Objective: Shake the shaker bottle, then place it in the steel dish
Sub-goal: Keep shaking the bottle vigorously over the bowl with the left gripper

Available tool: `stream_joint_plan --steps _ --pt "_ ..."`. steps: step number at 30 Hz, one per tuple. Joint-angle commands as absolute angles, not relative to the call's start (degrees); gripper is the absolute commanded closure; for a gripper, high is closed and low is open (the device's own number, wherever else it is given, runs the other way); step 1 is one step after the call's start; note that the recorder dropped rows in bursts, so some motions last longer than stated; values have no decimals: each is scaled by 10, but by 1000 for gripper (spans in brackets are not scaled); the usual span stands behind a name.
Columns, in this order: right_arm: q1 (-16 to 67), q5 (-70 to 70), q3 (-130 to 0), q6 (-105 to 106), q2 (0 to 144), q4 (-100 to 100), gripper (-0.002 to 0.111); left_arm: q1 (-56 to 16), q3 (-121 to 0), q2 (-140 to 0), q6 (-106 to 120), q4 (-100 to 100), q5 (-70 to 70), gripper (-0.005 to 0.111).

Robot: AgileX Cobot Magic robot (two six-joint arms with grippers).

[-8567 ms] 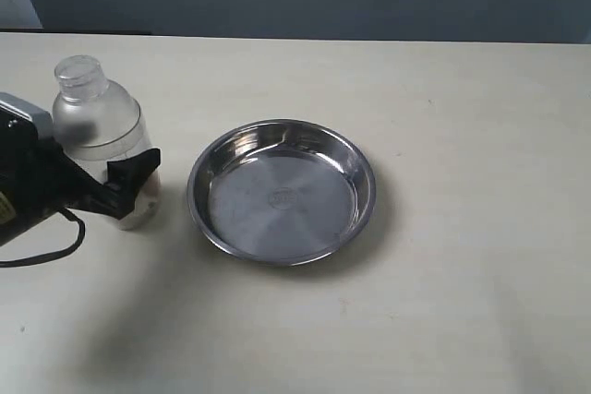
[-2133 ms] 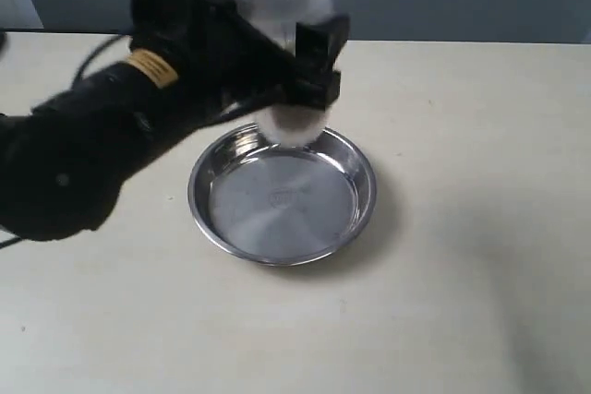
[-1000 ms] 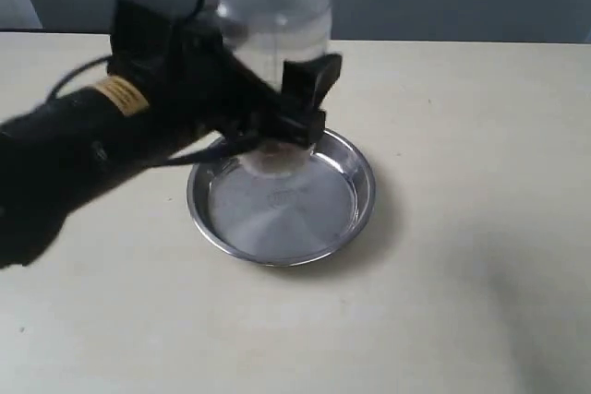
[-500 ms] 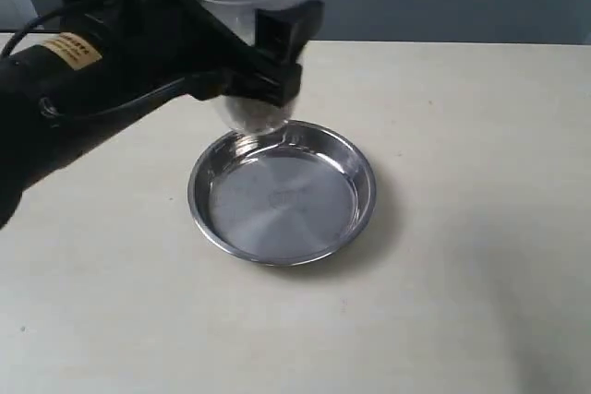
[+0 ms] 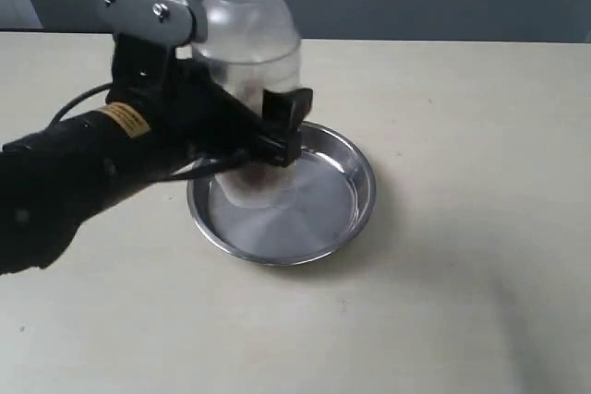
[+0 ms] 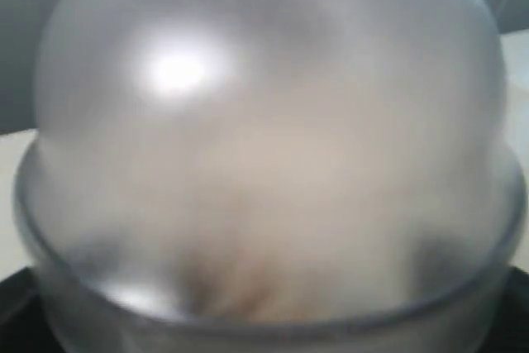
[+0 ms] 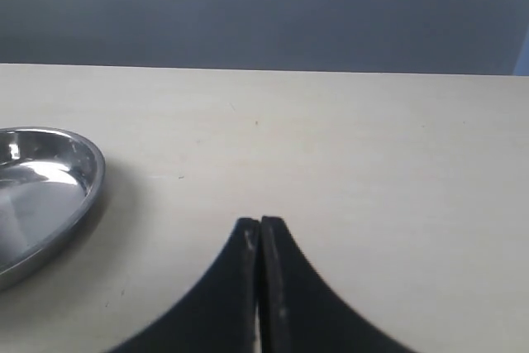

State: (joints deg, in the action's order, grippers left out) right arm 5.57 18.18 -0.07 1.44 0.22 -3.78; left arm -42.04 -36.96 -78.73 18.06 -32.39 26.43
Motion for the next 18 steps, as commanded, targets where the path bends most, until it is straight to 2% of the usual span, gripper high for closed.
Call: stream_joint_plan --steps 1,3,6,9,11,14,16,18 --pt "58 175 0 15 0 -37 109 -442 -419 -723 173 -184 337 107" --pt "58 175 0 15 0 -37 109 -427 -396 -749 211 -264 269 107" --pt "58 175 0 15 0 -37 109 -415 -356 -810 214 -385 291 107" --pt "58 175 0 15 0 -37 109 -431 -402 -750 214 -269 351 107" --pt "58 175 0 15 0 -37 109 -431 -438 -713 232 -215 332 107" --pt "58 175 0 15 0 -37 109 -406 -408 -745 249 -325 238 107" --pt "58 175 0 15 0 -37 109 -406 -369 -783 211 -385 248 107" --pt "58 175 0 15 0 -37 109 -423 -379 -770 159 -333 286 107"
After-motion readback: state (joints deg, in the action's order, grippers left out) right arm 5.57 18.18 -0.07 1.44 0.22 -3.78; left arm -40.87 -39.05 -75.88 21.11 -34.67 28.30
